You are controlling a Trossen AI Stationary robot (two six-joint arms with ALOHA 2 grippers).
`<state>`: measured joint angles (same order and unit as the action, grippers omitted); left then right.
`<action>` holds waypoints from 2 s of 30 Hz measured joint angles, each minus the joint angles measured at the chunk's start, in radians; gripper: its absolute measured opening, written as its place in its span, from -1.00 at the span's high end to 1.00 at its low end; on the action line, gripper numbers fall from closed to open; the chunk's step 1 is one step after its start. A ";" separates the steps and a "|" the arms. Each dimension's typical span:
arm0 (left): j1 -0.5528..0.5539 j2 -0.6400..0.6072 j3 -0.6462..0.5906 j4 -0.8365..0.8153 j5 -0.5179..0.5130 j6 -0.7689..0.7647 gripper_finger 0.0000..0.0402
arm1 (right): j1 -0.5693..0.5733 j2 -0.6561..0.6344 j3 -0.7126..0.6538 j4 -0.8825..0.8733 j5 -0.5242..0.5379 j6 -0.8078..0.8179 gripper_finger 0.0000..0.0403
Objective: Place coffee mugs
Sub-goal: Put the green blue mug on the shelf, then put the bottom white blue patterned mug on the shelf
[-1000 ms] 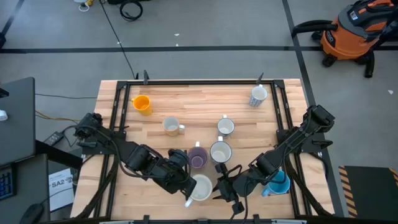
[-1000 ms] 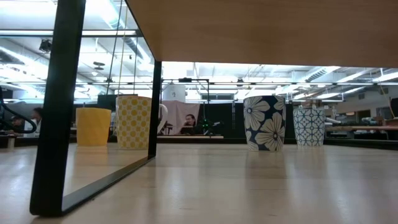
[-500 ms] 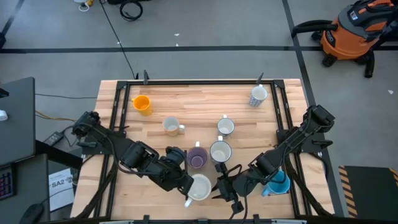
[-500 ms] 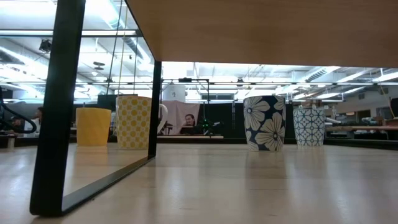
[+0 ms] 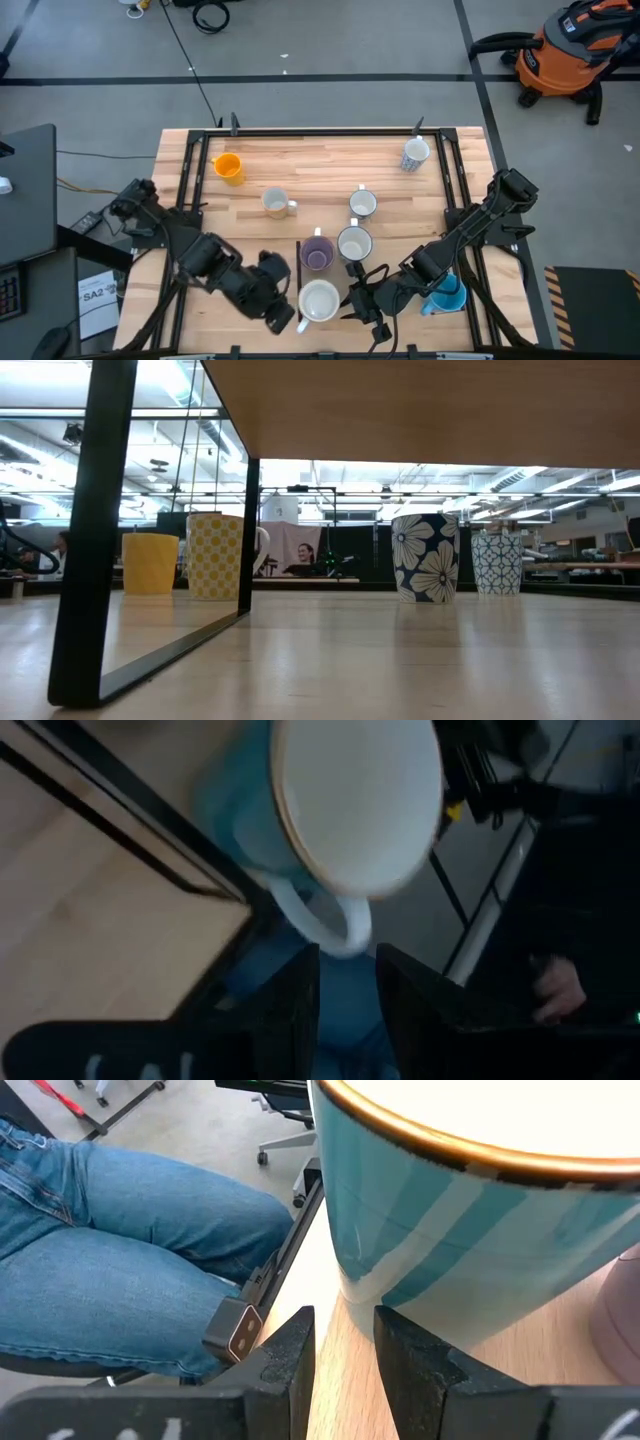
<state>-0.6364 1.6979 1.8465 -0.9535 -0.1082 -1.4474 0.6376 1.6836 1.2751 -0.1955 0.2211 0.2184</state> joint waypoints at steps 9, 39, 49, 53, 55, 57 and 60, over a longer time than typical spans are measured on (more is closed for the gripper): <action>-0.054 0.018 0.000 0.024 -0.141 -0.046 0.47 | 0.000 0.000 0.000 0.000 -0.001 0.000 0.44; -0.033 0.088 0.000 0.089 -0.184 -0.022 0.47 | 0.000 0.000 0.000 -0.002 -0.004 -0.004 0.44; -0.032 0.088 0.000 0.063 -0.189 -0.024 0.47 | 0.000 0.000 0.000 0.000 -0.005 -0.004 0.44; -0.035 0.087 0.000 0.064 -0.170 -0.025 0.47 | 0.000 -0.006 0.000 -0.003 -0.005 -0.005 0.44; -0.035 0.087 0.000 0.064 -0.118 -0.025 0.47 | 0.000 -0.017 0.000 -0.004 -0.010 -0.008 0.44; -0.035 0.087 0.000 0.064 -0.057 -0.023 0.47 | 0.001 -0.033 0.000 -0.012 -0.016 -0.007 0.44; -0.035 0.087 0.000 0.065 0.005 0.022 0.47 | 0.002 -0.061 0.000 -0.031 -0.050 -0.005 0.44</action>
<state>-0.6716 1.7847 1.8465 -0.8889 -0.1031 -1.4255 0.6392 1.6226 1.2752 -0.2264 0.1707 0.2138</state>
